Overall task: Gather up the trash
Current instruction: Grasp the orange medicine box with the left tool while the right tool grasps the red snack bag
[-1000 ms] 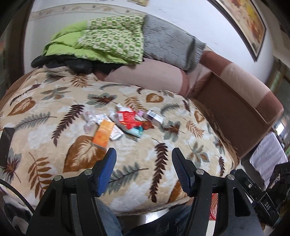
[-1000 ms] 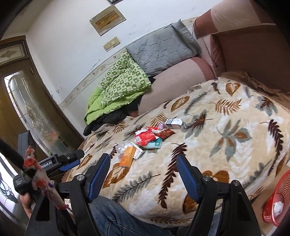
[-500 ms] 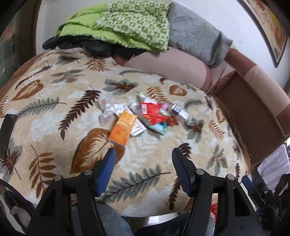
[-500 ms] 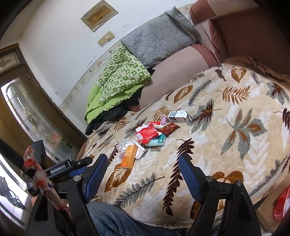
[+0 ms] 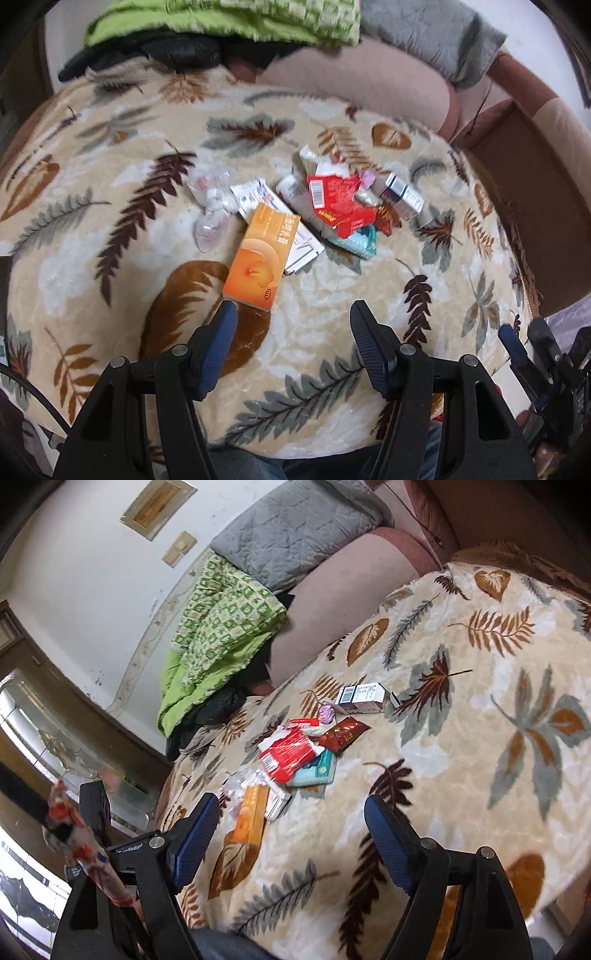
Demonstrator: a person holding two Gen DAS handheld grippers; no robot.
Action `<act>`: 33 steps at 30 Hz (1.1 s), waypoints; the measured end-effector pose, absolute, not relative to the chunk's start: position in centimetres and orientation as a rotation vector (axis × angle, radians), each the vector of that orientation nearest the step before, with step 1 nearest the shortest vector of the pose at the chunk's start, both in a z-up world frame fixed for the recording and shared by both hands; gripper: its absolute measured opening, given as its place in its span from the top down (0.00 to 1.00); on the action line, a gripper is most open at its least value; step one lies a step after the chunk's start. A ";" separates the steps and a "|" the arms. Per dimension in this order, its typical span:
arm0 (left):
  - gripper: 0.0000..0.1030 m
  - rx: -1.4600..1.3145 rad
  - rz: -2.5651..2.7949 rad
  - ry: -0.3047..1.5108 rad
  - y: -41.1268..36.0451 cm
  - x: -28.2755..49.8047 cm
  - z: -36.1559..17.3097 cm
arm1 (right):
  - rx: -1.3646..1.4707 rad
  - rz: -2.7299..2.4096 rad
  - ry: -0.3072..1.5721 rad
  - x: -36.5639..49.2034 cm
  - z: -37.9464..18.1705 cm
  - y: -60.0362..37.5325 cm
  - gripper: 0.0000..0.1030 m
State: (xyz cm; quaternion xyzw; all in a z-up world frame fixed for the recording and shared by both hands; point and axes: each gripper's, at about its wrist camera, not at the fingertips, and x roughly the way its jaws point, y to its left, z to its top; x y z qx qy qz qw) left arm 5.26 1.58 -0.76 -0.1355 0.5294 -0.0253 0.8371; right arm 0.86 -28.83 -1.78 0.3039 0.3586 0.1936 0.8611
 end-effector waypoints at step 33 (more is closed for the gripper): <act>0.40 -0.336 0.067 1.242 3.8 10.7 -6.9 | 0.906 0.325 0.940 15.3 -12.5 -27.6 0.69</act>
